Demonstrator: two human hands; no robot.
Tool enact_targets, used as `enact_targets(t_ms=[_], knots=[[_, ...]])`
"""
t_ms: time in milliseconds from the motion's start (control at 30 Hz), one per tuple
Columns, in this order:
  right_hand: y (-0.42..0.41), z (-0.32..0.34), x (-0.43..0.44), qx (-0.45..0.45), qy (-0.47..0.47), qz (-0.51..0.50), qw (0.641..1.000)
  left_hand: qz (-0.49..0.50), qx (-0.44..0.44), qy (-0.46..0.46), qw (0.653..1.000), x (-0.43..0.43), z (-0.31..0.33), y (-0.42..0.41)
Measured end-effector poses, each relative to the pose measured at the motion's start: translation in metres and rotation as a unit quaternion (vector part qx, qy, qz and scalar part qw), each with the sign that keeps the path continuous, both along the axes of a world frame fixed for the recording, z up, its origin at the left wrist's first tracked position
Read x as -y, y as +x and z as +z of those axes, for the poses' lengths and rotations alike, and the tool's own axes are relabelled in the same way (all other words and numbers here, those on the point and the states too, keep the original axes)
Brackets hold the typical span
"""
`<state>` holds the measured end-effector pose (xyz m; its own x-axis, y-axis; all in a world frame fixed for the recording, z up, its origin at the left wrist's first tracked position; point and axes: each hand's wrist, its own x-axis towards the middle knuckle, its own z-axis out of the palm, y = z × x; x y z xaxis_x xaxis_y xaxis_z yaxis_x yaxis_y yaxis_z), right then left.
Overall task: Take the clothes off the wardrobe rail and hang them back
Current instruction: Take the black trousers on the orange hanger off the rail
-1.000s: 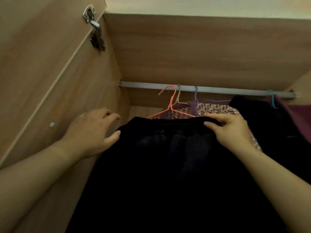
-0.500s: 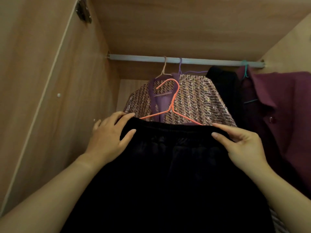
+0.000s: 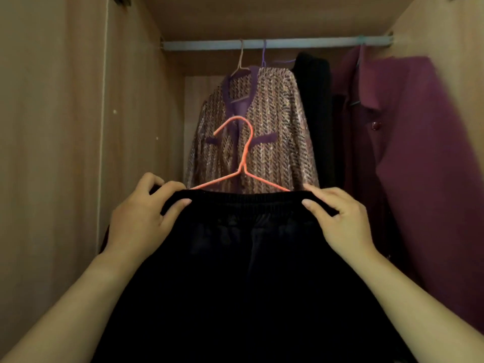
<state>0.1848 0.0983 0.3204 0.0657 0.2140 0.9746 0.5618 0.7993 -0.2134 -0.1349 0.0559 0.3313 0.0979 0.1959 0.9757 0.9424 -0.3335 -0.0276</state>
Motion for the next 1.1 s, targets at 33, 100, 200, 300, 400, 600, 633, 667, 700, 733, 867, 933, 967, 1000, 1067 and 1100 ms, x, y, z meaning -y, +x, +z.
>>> enact_targets(t_ms=[33, 100, 200, 300, 400, 600, 633, 667, 700, 733, 867, 933, 967, 1000, 1067, 1100], knots=[[0.0, -0.007, 0.012, 0.004, 0.012, -0.01, 1.0, 0.005, 0.015, 0.002, 1.0, 0.02, -0.009, 0.003], [-0.001, -0.019, 0.038, 0.008, 0.026, -0.022, 0.999, 0.015, 0.048, -0.004, 0.999, 0.061, -0.027, 0.009], [-0.003, -0.041, 0.077, 0.01, 0.014, 0.008, 1.0, 0.014, 0.089, -0.028, 0.995, 0.118, -0.053, 0.017], [-0.001, -0.056, 0.113, 0.023, 0.004, 0.025, 0.999, 0.007, 0.106, -0.049, 0.993, 0.167, -0.07, 0.024], [0.003, -0.064, 0.15, 0.027, -0.009, 0.026, 0.999, 0.002, 0.116, -0.053, 0.992, 0.209, -0.077, 0.029], [0.013, -0.101, 0.237, 0.032, -0.034, -0.021, 0.999, -0.031, 0.118, -0.081, 0.989, 0.276, -0.11, 0.031], [0.014, -0.111, 0.253, 0.025, -0.048, -0.028, 0.998, -0.041, 0.115, -0.092, 0.988, 0.285, -0.118, 0.031], [0.015, -0.12, 0.268, 0.017, -0.064, -0.036, 0.997, -0.051, 0.11, -0.102, 0.987, 0.293, -0.127, 0.031], [0.015, -0.131, 0.284, 0.011, -0.077, -0.047, 0.996, -0.06, 0.105, -0.111, 0.986, 0.302, -0.136, 0.03], [0.014, -0.141, 0.301, 0.008, -0.086, -0.061, 0.994, -0.071, 0.104, -0.12, 0.985, 0.312, -0.145, 0.029], [0.005, -0.18, 0.375, -0.012, -0.128, -0.111, 0.985, -0.123, 0.093, -0.149, 0.977, 0.359, -0.175, 0.018], [-0.001, -0.197, 0.415, -0.021, -0.149, -0.132, 0.98, -0.149, 0.086, -0.168, 0.971, 0.384, -0.189, 0.011], [-0.003, -0.205, 0.435, -0.024, -0.155, -0.141, 0.977, -0.161, 0.082, -0.176, 0.968, 0.395, -0.194, 0.009], [-0.004, -0.212, 0.455, -0.027, -0.161, -0.149, 0.975, -0.172, 0.079, -0.183, 0.965, 0.406, -0.198, 0.008], [-0.005, -0.223, 0.494, -0.032, -0.178, -0.166, 0.969, -0.193, 0.072, -0.194, 0.959, 0.425, -0.205, 0.008], [-0.004, -0.227, 0.512, -0.035, -0.188, -0.176, 0.966, -0.205, 0.07, -0.2, 0.956, 0.434, -0.209, 0.01]])
